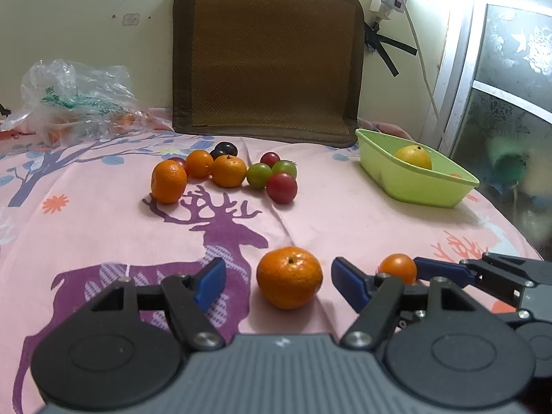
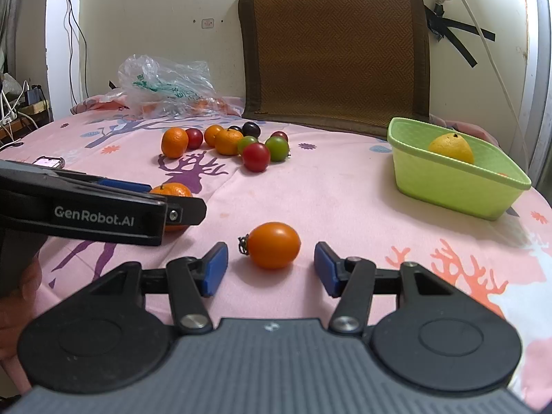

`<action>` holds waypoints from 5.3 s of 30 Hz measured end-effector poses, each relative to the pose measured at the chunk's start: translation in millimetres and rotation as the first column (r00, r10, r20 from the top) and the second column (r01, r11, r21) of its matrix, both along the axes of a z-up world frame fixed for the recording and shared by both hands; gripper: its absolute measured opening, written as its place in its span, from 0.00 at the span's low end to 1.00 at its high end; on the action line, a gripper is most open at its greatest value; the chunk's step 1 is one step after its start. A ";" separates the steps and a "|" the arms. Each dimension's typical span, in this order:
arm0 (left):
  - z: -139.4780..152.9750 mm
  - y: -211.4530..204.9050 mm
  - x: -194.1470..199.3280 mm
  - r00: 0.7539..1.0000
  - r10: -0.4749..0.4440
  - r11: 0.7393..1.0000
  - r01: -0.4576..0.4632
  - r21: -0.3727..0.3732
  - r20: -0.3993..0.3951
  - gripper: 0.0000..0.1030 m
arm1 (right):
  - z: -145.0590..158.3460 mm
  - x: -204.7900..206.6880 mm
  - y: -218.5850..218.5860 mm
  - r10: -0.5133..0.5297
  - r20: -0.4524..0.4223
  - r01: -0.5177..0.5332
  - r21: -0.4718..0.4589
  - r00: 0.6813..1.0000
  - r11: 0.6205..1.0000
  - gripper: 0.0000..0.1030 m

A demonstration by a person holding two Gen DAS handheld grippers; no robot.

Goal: Organize fruits

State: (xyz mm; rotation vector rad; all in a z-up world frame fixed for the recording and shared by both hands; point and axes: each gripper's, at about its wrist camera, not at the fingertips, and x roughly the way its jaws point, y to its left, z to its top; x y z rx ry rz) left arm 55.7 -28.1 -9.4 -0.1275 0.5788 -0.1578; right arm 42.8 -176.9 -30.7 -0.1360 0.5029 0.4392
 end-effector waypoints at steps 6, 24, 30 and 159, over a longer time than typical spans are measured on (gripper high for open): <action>0.1 -1.5 -0.5 1.000 -0.017 1.000 0.017 0.001 0.006 0.60 | -0.2 0.2 -0.5 0.000 0.001 0.000 0.000 1.000 1.000 0.56; 0.5 -2.3 -3.4 0.999 -0.045 0.999 0.045 -0.009 0.025 0.40 | 0.2 -5.6 4.7 0.004 0.030 -0.003 -0.026 1.000 1.000 0.37; 3.2 -3.8 -3.5 0.996 -0.084 0.996 0.085 -0.033 0.032 0.40 | 3.4 -9.0 -0.6 -0.019 0.062 0.018 0.009 0.998 1.000 0.36; 1.7 -63.2 -4.9 0.997 -0.075 0.996 0.074 0.058 0.025 0.72 | -3.6 -41.5 -47.7 -0.156 0.099 0.153 0.040 0.983 0.987 0.48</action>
